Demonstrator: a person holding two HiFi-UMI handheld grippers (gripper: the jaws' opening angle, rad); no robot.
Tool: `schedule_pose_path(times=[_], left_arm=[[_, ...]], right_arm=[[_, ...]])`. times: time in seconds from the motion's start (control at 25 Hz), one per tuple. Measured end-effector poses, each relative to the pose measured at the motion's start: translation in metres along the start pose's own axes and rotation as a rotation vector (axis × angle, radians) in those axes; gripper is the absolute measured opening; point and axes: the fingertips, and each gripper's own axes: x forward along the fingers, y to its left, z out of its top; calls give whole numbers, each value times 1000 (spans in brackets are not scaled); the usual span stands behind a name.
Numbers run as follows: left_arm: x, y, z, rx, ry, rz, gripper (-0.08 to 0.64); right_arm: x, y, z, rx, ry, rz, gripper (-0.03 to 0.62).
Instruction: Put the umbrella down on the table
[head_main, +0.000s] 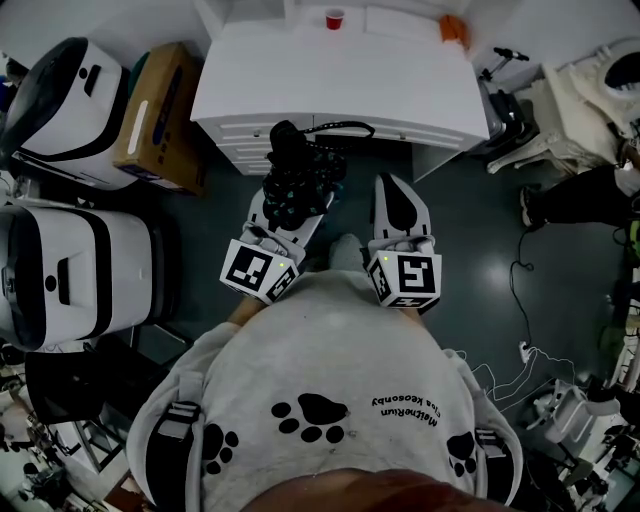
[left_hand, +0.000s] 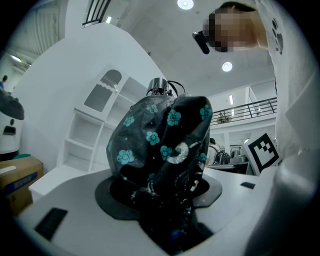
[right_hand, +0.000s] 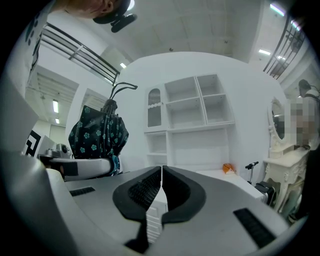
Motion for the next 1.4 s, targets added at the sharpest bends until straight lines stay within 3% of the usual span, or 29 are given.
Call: schedule_pose_path(times=[0.16,0.48,1.4], left_arm=[[1,4,-13,10,44,-13,244],[30,18,-15,1,9,-10,244],[218,137,-23,-31,68,77,244]], right_arm=[[4,-3,-3,2,5,-5,33],[30,-21,-10,6,-1,-3,32],[243,-121,3,28,66,108,32]])
